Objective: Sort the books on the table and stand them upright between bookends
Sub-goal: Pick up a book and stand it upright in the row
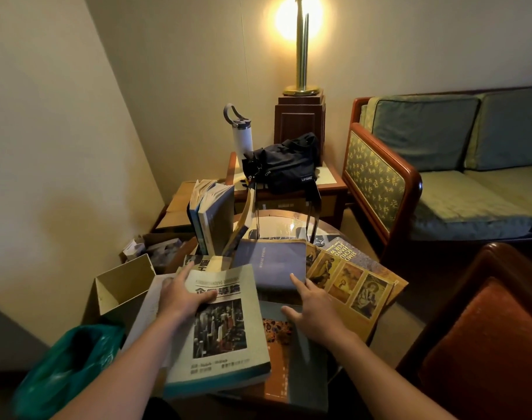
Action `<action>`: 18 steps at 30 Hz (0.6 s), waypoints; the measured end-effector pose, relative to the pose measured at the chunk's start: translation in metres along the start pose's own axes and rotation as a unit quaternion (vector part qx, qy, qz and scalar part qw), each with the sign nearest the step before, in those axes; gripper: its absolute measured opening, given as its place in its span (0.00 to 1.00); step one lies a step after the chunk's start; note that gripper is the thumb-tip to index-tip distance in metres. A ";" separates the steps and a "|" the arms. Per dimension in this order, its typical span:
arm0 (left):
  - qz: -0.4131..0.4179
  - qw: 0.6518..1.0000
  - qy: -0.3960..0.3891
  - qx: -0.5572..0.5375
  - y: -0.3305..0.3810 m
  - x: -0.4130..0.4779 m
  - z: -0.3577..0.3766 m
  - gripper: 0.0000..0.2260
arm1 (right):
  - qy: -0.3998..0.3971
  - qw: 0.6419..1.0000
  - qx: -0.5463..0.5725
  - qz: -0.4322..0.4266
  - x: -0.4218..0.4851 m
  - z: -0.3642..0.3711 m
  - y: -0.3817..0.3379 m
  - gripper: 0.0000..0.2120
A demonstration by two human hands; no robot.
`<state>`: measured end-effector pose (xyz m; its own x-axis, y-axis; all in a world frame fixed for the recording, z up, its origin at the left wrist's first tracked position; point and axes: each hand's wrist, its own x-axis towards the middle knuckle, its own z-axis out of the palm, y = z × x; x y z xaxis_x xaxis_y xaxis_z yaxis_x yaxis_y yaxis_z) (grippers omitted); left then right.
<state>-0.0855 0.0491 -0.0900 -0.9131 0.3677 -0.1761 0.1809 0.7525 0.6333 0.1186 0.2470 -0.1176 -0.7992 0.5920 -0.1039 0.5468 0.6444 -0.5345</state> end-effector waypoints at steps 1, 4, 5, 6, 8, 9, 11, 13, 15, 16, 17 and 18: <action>0.019 1.000 -0.004 -0.001 0.003 -0.003 0.001 0.42 | -0.009 1.000 0.004 0.002 -0.001 0.001 -0.002 0.40; 0.058 0.998 -0.030 -0.024 0.011 -0.014 0.000 0.29 | -0.032 0.999 0.020 0.008 -0.004 0.002 -0.003 0.41; 0.061 0.996 -0.043 -0.047 0.012 -0.016 -0.002 0.23 | -0.032 0.999 0.018 0.010 -0.005 0.003 -0.003 0.41; 0.064 0.994 -0.057 -0.072 0.013 -0.020 -0.005 0.18 | -0.027 1.000 0.007 0.011 -0.007 0.003 -0.003 0.41; 0.077 0.985 -0.086 -0.128 0.017 -0.030 -0.012 0.12 | 0.009 1.000 -0.020 0.006 -0.009 0.004 -0.005 0.40; 0.083 0.977 -0.100 -0.166 0.020 -0.036 -0.016 0.12 | 0.034 0.999 -0.021 -0.002 -0.009 0.003 -0.009 0.39; 0.097 0.957 -0.124 -0.242 0.029 -0.049 -0.025 0.15 | 0.069 0.997 0.018 -0.033 -0.013 -0.002 -0.021 0.38; 0.110 0.939 -0.133 -0.297 0.039 -0.062 -0.035 0.16 | 0.054 0.991 0.099 -0.069 -0.017 -0.010 -0.036 0.37; 0.126 0.920 -0.144 -0.342 0.051 -0.073 -0.044 0.17 | -0.005 0.965 0.252 -0.074 -0.022 -0.022 -0.050 0.38; 0.137 0.911 -0.148 -0.360 0.057 -0.077 -0.048 0.17 | -0.032 0.938 0.339 -0.065 -0.024 -0.027 -0.056 0.40; 0.148 0.902 -0.149 -0.377 0.062 -0.081 -0.051 0.18 | -0.052 0.910 0.406 -0.063 -0.025 -0.033 -0.061 0.40; 0.159 0.894 -0.146 -0.393 0.067 -0.084 -0.054 0.19 | -0.051 0.894 0.439 -0.072 -0.025 -0.040 -0.066 0.40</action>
<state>-0.0167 0.0390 0.0079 -0.7058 0.7084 -0.0102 -0.0034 0.0110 0.9999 0.1123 0.2091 -0.0463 -0.8890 0.4568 -0.0326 0.0654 0.0560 -0.9963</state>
